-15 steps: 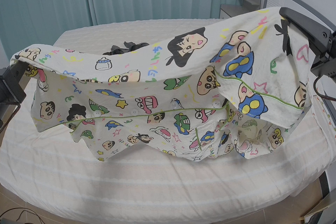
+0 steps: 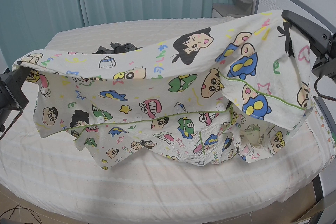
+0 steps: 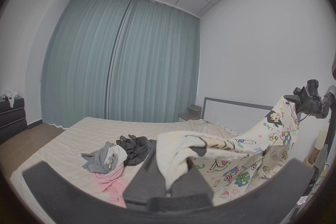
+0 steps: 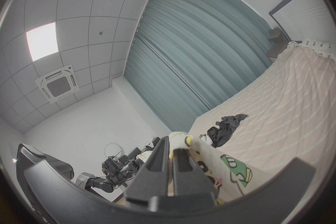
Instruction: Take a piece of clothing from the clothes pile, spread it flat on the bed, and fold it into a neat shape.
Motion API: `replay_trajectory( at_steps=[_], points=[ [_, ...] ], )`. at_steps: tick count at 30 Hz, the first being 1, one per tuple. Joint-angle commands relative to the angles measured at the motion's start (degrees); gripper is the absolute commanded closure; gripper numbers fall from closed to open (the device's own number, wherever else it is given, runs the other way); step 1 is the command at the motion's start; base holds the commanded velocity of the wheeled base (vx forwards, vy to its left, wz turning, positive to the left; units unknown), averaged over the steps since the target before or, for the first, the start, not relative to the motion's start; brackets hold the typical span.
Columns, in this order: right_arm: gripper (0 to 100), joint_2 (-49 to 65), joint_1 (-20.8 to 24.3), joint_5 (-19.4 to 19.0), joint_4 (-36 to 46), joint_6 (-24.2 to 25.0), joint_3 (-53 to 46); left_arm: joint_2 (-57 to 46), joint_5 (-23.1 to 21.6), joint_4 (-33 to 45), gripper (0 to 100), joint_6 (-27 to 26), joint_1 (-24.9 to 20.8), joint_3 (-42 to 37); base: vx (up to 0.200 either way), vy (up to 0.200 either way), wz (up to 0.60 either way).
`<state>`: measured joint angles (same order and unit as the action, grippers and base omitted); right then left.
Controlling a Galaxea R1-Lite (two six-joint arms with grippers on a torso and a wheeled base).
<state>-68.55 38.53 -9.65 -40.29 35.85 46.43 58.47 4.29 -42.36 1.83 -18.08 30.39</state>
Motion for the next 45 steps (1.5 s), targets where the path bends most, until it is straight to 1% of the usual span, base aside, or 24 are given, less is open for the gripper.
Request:
replay_trajectory(
  at_steps=[1,9,14,24,28,39,45],
  points=[
    [100,-0.2,-0.1,0.0,0.0,0.0,0.0,-0.1,0.0,0.0,100,0.0,0.1,-0.8,0.000,-0.200,0.00],
    [100,-0.1,-0.2,0.0,0.0,0.0,-0.3,-0.2,0.0,-0.1,100,-0.1,0.1,-1.4,0.000,-0.200,0.00],
    [100,-0.1,-2.0,-0.1,0.0,-0.1,-0.3,-0.4,0.0,-0.3,100,0.0,0.1,-2.2,0.000,-0.200,0.00],
    [100,0.7,-2.1,-0.2,0.9,0.0,-0.6,-1.7,0.0,0.0,100,0.0,0.1,-2.5,0.000,-0.200,0.00],
    [100,1.3,-2.1,-0.8,1.3,0.0,-1.7,-2.2,0.0,0.0,100,0.0,0.1,-3.3,0.000,0.000,0.00],
    [100,1.5,-2.1,-0.8,1.3,0.0,-1.8,-3.2,0.0,0.0,100,-0.1,0.1,-4.6,0.000,0.000,0.00],
    [100,1.8,-2.1,-0.8,1.3,0.0,-1.9,-4.1,0.2,0.1,100,-0.1,0.1,-5.2,-0.200,0.000,0.00]
  ],
)
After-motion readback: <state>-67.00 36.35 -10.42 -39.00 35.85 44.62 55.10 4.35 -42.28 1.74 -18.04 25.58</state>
